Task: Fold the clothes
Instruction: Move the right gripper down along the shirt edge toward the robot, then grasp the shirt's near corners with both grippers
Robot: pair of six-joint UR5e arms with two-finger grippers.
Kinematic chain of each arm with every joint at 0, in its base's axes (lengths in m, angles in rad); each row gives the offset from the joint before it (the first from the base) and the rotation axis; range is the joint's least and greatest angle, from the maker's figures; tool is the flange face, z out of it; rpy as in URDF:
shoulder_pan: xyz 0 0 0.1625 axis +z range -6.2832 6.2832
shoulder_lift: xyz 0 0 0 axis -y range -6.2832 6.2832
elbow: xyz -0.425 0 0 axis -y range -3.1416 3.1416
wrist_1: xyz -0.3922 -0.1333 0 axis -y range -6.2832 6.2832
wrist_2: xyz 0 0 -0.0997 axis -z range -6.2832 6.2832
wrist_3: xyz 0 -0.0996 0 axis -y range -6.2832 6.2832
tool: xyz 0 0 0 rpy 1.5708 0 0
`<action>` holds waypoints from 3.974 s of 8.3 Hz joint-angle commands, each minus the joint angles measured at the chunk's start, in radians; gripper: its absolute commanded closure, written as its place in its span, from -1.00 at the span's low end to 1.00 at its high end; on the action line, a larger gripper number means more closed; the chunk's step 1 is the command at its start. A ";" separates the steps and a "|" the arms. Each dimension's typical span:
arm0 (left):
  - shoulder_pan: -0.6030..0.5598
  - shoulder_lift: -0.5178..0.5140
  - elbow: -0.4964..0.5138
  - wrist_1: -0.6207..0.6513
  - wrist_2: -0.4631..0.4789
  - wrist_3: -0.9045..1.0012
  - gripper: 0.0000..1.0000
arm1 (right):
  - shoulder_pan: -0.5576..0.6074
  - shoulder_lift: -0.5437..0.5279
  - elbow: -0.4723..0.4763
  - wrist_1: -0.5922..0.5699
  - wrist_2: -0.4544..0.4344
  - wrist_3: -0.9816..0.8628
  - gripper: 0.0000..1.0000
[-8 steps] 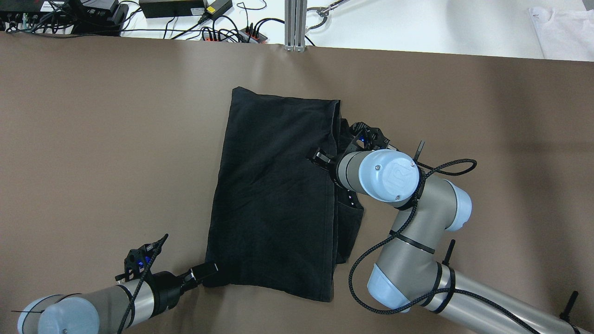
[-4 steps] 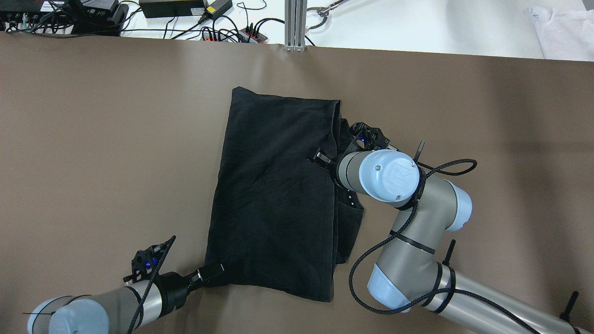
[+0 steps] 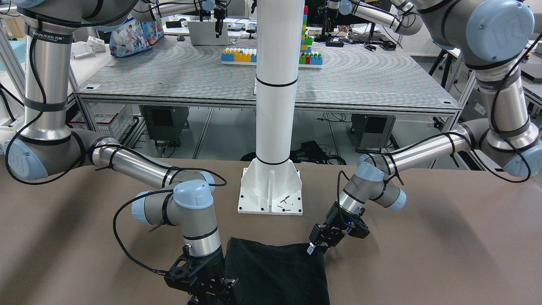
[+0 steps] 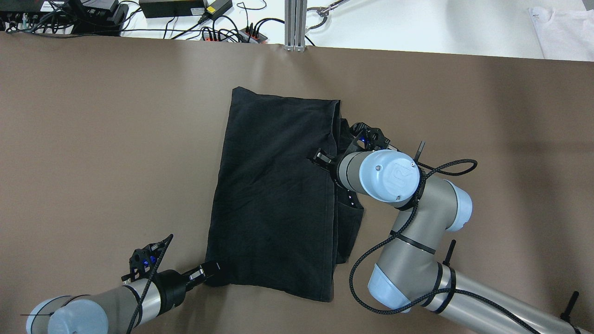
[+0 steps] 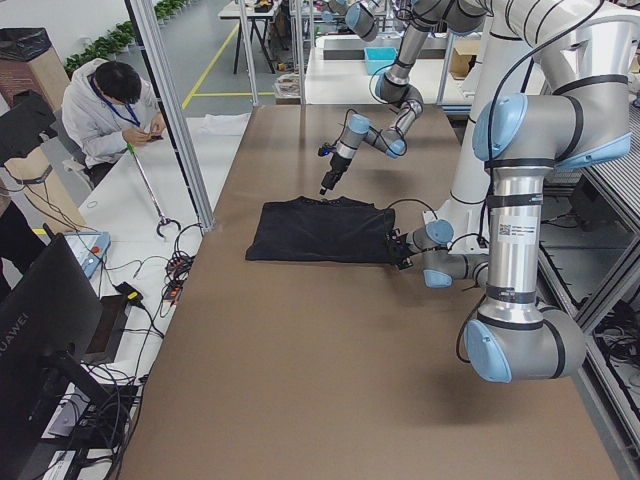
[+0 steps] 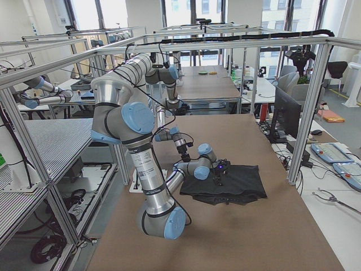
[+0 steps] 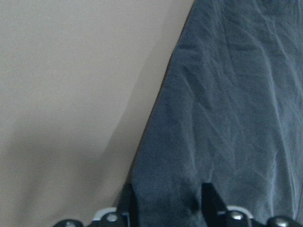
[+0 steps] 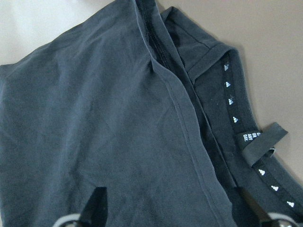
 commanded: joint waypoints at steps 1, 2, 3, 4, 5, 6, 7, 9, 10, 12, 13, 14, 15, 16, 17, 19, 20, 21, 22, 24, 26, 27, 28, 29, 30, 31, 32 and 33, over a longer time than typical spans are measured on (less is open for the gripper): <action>-0.001 0.009 0.000 -0.001 0.002 0.006 0.62 | 0.000 -0.003 0.002 0.000 0.000 0.002 -0.87; 0.000 0.007 0.000 -0.001 0.002 0.008 0.61 | 0.000 -0.003 0.002 0.000 -0.002 0.003 -0.88; 0.000 0.009 0.000 -0.001 0.002 0.010 0.61 | 0.000 -0.005 0.002 0.000 -0.015 0.005 -0.87; 0.000 0.009 0.000 -0.001 0.002 0.011 0.61 | 0.000 -0.006 0.002 0.000 -0.018 0.006 -0.87; 0.002 0.007 0.000 -0.001 0.002 0.011 0.84 | -0.002 -0.014 0.005 0.000 -0.018 0.009 -0.87; 0.002 0.007 0.001 -0.001 0.002 0.011 1.00 | -0.011 -0.034 0.020 0.000 -0.023 0.012 -0.87; 0.002 0.007 0.001 0.000 0.002 0.011 1.00 | -0.055 -0.086 0.075 -0.002 -0.050 0.014 -0.87; 0.003 0.006 0.010 0.000 0.004 0.013 1.00 | -0.159 -0.222 0.199 -0.017 -0.130 0.108 -0.84; 0.003 0.006 0.012 0.000 0.004 0.013 1.00 | -0.223 -0.262 0.210 -0.017 -0.185 0.173 -0.81; 0.003 0.006 0.014 0.000 0.008 0.013 1.00 | -0.346 -0.284 0.203 -0.017 -0.280 0.277 -0.81; 0.005 0.006 0.017 0.000 0.015 0.013 1.00 | -0.380 -0.284 0.201 -0.017 -0.305 0.319 -0.81; 0.003 0.006 0.017 0.000 0.015 0.013 1.00 | -0.397 -0.273 0.199 -0.018 -0.320 0.340 -0.80; 0.005 0.007 0.017 0.000 0.015 0.013 1.00 | -0.400 -0.266 0.192 -0.018 -0.322 0.342 -0.79; 0.005 0.007 0.017 0.000 0.015 0.013 1.00 | -0.402 -0.267 0.186 -0.017 -0.325 0.347 -0.76; 0.005 0.007 0.017 0.000 0.015 0.013 1.00 | -0.402 -0.267 0.186 -0.017 -0.343 0.347 -0.70; 0.016 0.009 0.018 0.000 0.027 0.013 1.00 | -0.407 -0.255 0.183 -0.018 -0.348 0.364 -0.53; 0.017 0.007 0.018 0.000 0.027 0.013 1.00 | -0.403 -0.223 0.149 -0.018 -0.350 0.368 -0.46; 0.017 0.007 0.018 0.000 0.027 0.013 1.00 | -0.400 -0.201 0.117 -0.018 -0.353 0.367 -0.45; 0.017 0.009 0.020 0.000 0.027 0.013 1.00 | -0.400 -0.201 0.107 -0.018 -0.356 0.367 -0.45; 0.017 0.009 0.023 0.000 0.028 0.013 1.00 | -0.399 -0.201 0.107 -0.018 -0.356 0.367 -0.39; 0.017 0.009 0.024 0.000 0.031 0.013 1.00 | -0.396 -0.200 0.112 -0.017 -0.356 0.367 0.06; 0.017 0.009 0.024 0.000 0.031 0.014 1.00 | -0.393 -0.201 0.114 -0.018 -0.356 0.367 0.24; 0.017 0.009 0.024 0.000 0.033 0.014 1.00 | -0.391 -0.201 0.117 -0.017 -0.356 0.364 0.29; 0.017 0.009 0.024 0.000 0.031 0.014 1.00 | -0.390 -0.201 0.117 -0.017 -0.356 0.364 0.37; 0.017 0.007 0.024 0.000 0.031 0.014 1.00 | -0.390 -0.204 0.118 -0.017 -0.356 0.364 0.58; 0.017 0.006 0.024 0.000 0.031 0.014 1.00 | -0.390 -0.207 0.121 -0.017 -0.356 0.364 0.81; 0.017 0.003 0.024 0.000 0.030 0.016 1.00 | -0.390 -0.210 0.133 -0.017 -0.356 0.364 0.99; 0.017 -0.001 0.015 0.000 0.028 0.017 1.00 | -0.390 -0.215 0.156 -0.017 -0.357 0.359 1.00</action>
